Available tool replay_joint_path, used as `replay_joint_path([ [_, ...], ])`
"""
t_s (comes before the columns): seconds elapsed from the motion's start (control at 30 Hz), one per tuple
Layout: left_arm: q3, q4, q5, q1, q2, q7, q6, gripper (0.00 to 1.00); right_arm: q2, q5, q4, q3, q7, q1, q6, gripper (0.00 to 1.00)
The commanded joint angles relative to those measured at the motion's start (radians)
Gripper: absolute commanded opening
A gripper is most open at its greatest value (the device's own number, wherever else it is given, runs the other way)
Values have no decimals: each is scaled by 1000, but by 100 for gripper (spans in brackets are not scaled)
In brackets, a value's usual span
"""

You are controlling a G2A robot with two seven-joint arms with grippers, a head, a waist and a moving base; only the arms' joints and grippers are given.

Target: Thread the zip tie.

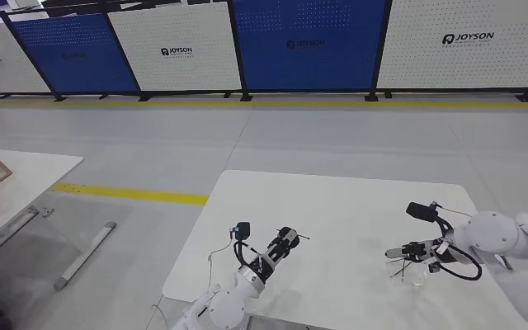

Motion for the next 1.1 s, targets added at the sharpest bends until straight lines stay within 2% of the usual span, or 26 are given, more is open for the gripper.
replay_joint_path([
  [0.0,0,0,0,0,0,0,0,0,-5,18,9,-4,-1,7,-14,100],
  [0.23,0,0,0,0,0,0,0,0,-5,18,9,-4,-1,7,-14,100],
  [0.37,0,0,0,0,0,0,0,0,-6,-15,7,-11,-41,-7,-16,100],
  [0.5,0,0,0,0,0,0,0,0,-15,-44,10,-31,-60,-6,9,100],
  [0.6,0,0,0,0,0,0,0,0,-25,-51,21,-46,-75,6,-1,100],
  [0.67,0,0,0,0,0,0,0,0,-28,-42,21,-41,-102,4,18,100],
  [0.87,0,0,0,0,0,0,0,0,-28,-42,21,-41,-102,4,18,100],
  [1.07,0,0,0,0,0,0,0,0,-19,-38,-4,-10,-134,-35,-9,100],
])
